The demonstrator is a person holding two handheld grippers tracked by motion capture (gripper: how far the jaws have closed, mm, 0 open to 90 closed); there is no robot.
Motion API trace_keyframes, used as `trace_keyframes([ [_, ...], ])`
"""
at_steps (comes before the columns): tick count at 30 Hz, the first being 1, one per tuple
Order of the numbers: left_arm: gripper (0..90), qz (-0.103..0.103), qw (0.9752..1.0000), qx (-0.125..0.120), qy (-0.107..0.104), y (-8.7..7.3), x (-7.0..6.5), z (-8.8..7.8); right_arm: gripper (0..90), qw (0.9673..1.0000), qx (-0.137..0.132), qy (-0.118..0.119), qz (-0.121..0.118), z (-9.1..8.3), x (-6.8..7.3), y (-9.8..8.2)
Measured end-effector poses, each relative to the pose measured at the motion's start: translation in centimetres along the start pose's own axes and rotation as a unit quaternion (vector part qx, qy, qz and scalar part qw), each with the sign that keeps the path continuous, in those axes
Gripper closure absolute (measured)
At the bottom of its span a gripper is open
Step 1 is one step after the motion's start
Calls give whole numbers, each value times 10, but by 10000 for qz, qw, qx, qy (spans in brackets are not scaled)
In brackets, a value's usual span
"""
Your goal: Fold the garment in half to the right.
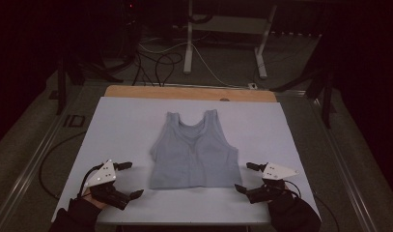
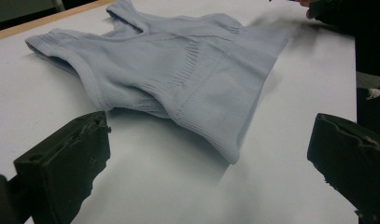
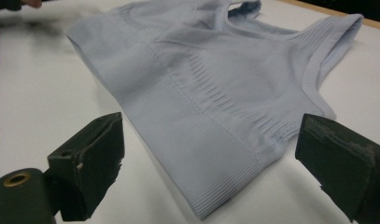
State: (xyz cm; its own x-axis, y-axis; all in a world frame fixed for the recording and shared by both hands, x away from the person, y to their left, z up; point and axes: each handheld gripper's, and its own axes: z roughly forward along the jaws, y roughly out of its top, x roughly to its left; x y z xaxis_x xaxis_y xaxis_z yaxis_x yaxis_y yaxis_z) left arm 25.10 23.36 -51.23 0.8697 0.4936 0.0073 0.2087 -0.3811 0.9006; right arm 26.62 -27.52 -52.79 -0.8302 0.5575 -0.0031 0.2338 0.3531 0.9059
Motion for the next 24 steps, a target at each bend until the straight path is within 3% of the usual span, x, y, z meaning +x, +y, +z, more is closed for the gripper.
trace_keyframes([
  [15, 3, 22, 10000, 9, -66, 2, 0, 4, 82, 9999, 44, 152, 45, 1, 0, 0],
  [24, 2, 135, 9997, 155, -152, 2, -4, 6, 82, 9997, 95, 213, -17, 3, 3, 1],
])
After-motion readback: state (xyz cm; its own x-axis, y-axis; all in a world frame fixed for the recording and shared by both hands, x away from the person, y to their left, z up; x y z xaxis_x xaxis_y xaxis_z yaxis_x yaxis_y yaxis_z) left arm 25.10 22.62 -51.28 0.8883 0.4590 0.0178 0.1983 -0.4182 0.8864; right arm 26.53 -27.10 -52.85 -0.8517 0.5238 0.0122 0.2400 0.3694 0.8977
